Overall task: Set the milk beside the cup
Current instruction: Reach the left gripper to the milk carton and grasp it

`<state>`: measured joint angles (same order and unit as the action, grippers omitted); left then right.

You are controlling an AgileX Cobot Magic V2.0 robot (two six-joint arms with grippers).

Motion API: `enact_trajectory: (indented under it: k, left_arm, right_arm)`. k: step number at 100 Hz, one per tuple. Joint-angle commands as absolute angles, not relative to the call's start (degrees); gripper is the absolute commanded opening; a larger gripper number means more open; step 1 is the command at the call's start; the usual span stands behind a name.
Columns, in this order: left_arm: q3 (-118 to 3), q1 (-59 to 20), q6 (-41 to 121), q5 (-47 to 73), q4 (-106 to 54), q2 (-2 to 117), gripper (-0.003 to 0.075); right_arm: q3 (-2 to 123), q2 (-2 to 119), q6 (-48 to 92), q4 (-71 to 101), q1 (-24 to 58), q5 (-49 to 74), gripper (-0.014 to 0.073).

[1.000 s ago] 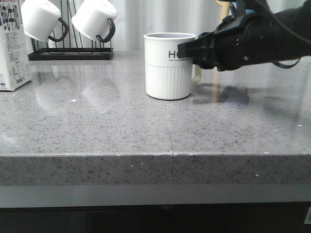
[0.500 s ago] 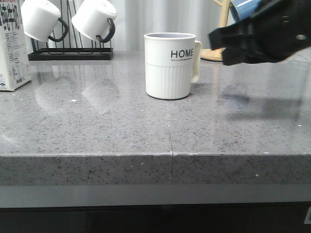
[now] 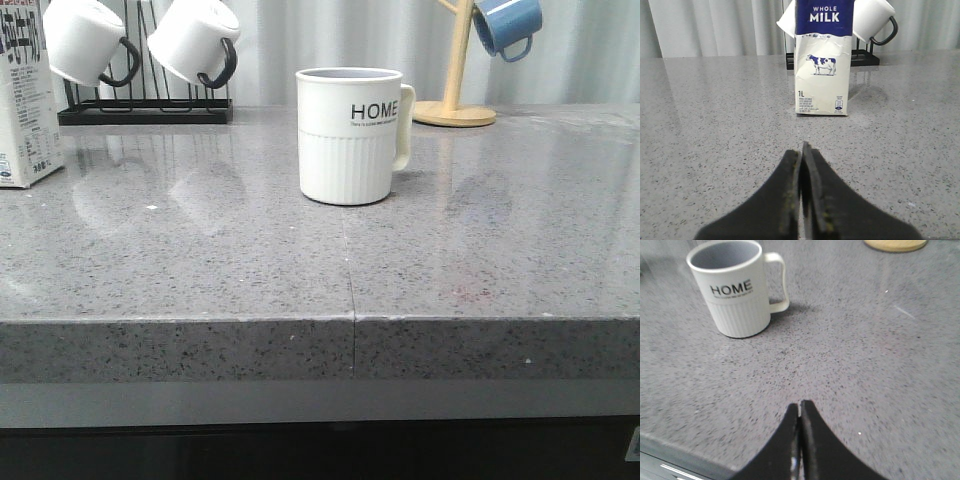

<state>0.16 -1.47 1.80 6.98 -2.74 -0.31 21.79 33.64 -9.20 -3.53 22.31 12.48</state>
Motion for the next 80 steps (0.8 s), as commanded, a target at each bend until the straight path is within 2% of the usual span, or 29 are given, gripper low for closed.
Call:
enact_trajectory:
  k: [1, 29, 38, 53, 75, 80]
  left_arm:
    - [2.43, -1.41, 1.35, 1.86, -3.01, -2.15, -0.0021]
    - [-0.05, -1.41, 0.67, -9.00, -13.19, -2.15, -0.0021]
    - [-3.98, -1.41, 0.67, -3.89, -12.22, -2.01, -0.0021]
    - [-12.44, -1.41, 0.67, 7.05, -1.48, 1.41, -0.0021]
    - [-23.98, -1.41, 0.67, 12.11, 2.08, 12.76, -0.0019]
    - [-26.06, -1.41, 0.67, 12.52, 2.08, 16.37, 0.0001]
  right_arm:
    - [23.12, 24.41, -9.20, -2.16, 22.14, 17.30, -0.0043]
    - [23.12, 4.08, -9.20, -2.05, 22.14, 35.18, -0.0043]
    - [23.12, 0.15, -9.20, -2.05, 22.14, 36.20, -0.0043]
    - [23.12, -1.33, -9.20, -2.05, 22.14, 36.15, -0.0043]
    - [23.12, -1.33, -9.20, -2.05, 22.14, 36.15, -0.0043]
    - [23.12, -1.33, -9.20, -2.05, 22.14, 36.15, -0.0043]
